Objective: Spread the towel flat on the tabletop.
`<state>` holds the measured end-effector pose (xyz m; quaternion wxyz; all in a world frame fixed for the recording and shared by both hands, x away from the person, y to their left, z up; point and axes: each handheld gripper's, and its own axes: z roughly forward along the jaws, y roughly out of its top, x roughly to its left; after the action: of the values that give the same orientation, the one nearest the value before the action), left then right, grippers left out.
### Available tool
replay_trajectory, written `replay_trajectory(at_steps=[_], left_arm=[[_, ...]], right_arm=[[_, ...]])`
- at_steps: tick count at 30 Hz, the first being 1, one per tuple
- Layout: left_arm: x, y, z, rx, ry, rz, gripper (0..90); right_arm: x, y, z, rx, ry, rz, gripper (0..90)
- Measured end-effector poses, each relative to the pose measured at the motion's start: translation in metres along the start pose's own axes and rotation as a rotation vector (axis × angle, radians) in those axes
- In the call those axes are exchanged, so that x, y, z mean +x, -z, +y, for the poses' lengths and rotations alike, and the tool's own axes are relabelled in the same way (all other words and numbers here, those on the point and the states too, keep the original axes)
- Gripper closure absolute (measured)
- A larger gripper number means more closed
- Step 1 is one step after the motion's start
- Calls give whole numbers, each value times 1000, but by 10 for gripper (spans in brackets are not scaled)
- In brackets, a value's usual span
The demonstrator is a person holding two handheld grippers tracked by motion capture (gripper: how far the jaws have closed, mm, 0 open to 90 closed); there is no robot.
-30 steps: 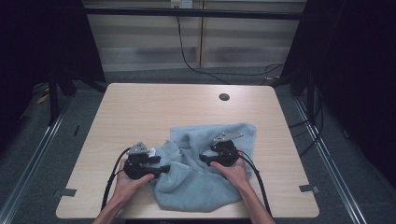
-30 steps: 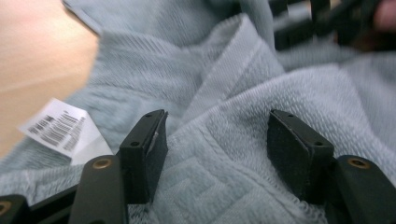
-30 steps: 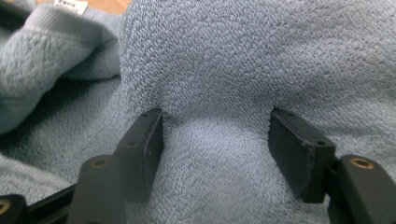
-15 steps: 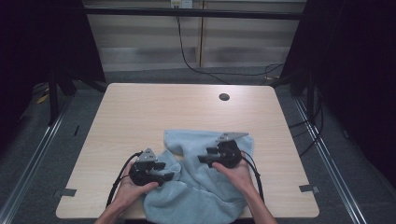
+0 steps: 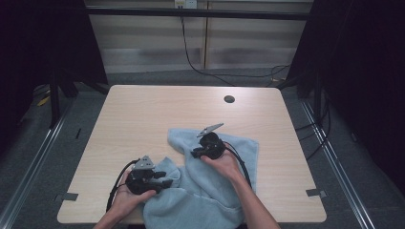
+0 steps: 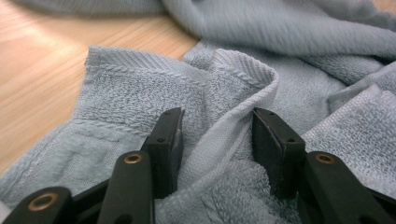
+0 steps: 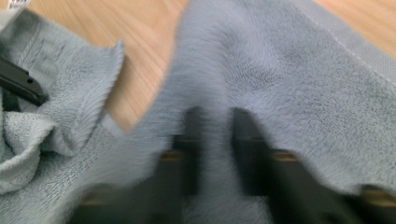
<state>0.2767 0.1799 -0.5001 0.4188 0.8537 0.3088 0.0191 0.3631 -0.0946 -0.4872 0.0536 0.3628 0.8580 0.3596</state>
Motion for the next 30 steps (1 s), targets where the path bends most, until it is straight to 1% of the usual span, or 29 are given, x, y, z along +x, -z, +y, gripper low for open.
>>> replay_trajectory(at_steps=[1, 2, 3, 4, 5, 6, 7, 9, 10, 11, 12, 13, 14, 15, 16, 17, 18, 19, 20, 21, 22, 23, 24, 25, 26, 27, 28, 29, 30], left_arm=[[1, 2, -1, 2, 3, 4, 538], [1, 4, -2, 7, 10, 8, 538], [1, 4, -2, 7, 10, 8, 538], [1, 7, -5, -1, 17, 23, 538], [-1, 9, -7, -12, 14, 51, 541], [-1, 9, -7, -12, 14, 51, 545], [-2, 11, -8, -11, 19, 68, 545], [0, 13, -8, -7, 37, 60, 545], [2, 14, -9, -14, 47, 65, 545], [2, 14, -9, -14, 47, 65, 545], [3, 15, -10, -17, 55, 71, 545], [4, 16, -10, -19, 60, 72, 545], [5, 17, -11, -21, 67, 77, 545], [6, 19, -11, -22, 73, 83, 545], [7, 20, -12, -26, 81, 85, 546], [8, 22, -12, -31, 95, 86, 546], [8, 23, -13, -29, 91, 85, 551], [8, 24, -13, -32, 97, 81, 556], [8, 25, -14, -33, 94, 78, 557], [8, 27, -15, -35, 98, 76, 564], [8, 28, -15, -40, 102, 67, 573], [8, 29, -15, -39, 102, 62, 573], [8, 31, -15, -46, 100, 60, 575], [7, 32, -15, -51, 103, 56, 583], [8, 33, -14, -58, 102, 51, 602], [8, 34, -13, -69, 105, 45, 602], [8, 35, -12, -76, 105, 38, 634], [8, 39, -10, -90, 97, 29, 650], [8, 39, -10, -90, 97, 29, 669]], right_arm=[[-2, 4, 2, -13, -3, -26, 887], [-5, 9, 4, -25, -14, -39, 893], [-5, 9, 4, -25, -14, -39, 893], [-14, 21, 10, -70, -46, -64, 898], [-18, 28, 14, -93, -67, -70, 900], [-24, 36, 18, -113, -71, -88, 900], [-28, 43, 22, -133, -80, -101, 900], [-39, 56, 27, -163, -89, -114, 900], [-43, 61, 28, -168, -89, -141, 900], [-43, 61, 28, -168, -89, -141, 900], [-48, 66, 29, -171, -98, -159, 900], [-53, 70, 29, -189, -113, -167, 900], [-58, 74, 29, -207, -131, -186, 900], [-62, 78, 30, -223, -139, -189, 900], [-66, 82, 32, -235, -143, -204, 900], [-68, 85, 34, -246, -147, -236, 900], [-71, 86, 37, -261, -167, -254, 899], [-71, 86, 38, -267, -171, -258, 894], [-71, 86, 39, -282, -171, -250, 876], [-68, 88, 39, -294, -160, -252, 782], [-67, 90, 38, -306, -166, -246, 752], [-67, 90, 38, -306, -166, -246, 752], [-66, 93, 36, -313, -164, -224, 731], [-63, 97, 33, -316, -159, -220, 698], [-59, 99, 27, -316, -151, -204, 686], [-59, 99, 27, -316, -151, -204, 686], [-51, 102, 17, -301, -137, -176, 655], [-45, 103, 11, -295, -129, -162, 647], [-40, 104, 4, -288, -114, -138, 648]])
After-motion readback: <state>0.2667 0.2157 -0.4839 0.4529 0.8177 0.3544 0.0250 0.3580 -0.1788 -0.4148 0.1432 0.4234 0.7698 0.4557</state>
